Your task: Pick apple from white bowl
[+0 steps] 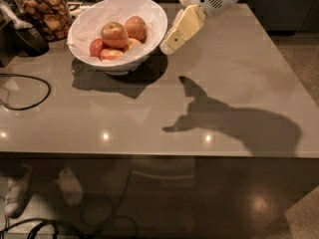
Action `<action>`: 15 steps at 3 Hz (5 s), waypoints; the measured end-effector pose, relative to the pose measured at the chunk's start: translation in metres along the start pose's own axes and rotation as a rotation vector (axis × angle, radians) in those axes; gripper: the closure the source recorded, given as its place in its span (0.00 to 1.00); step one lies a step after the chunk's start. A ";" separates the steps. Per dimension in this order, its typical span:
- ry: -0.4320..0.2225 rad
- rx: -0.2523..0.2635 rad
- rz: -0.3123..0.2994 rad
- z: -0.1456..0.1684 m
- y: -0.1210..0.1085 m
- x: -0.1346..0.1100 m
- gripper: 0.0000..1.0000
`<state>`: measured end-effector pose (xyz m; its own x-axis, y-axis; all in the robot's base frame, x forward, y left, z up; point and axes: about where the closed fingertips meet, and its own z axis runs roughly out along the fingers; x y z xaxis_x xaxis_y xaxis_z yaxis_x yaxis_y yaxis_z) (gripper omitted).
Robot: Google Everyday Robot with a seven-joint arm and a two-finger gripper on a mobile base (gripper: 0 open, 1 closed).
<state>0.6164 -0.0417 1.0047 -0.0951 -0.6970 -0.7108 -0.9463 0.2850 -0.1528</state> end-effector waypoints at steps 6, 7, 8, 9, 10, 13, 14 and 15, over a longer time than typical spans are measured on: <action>-0.189 -0.088 -0.057 0.065 -0.026 -0.050 0.00; -0.207 -0.087 -0.074 0.074 -0.031 -0.067 0.00; -0.215 -0.102 -0.095 0.084 -0.037 -0.085 0.00; -0.219 -0.111 -0.106 0.089 -0.042 -0.097 0.13; -0.222 -0.118 -0.105 0.097 -0.048 -0.100 0.08; -0.197 -0.165 -0.069 0.136 -0.063 -0.084 0.15; -0.193 -0.173 -0.057 0.144 -0.066 -0.079 0.14; -0.188 -0.180 -0.048 0.150 -0.068 -0.075 0.16</action>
Offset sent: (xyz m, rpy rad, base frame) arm 0.0075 0.0193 0.0061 0.0068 -0.0141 0.0424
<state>0.7346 0.0898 0.9655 -0.0060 -0.5677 -0.8232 -0.9896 0.1215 -0.0765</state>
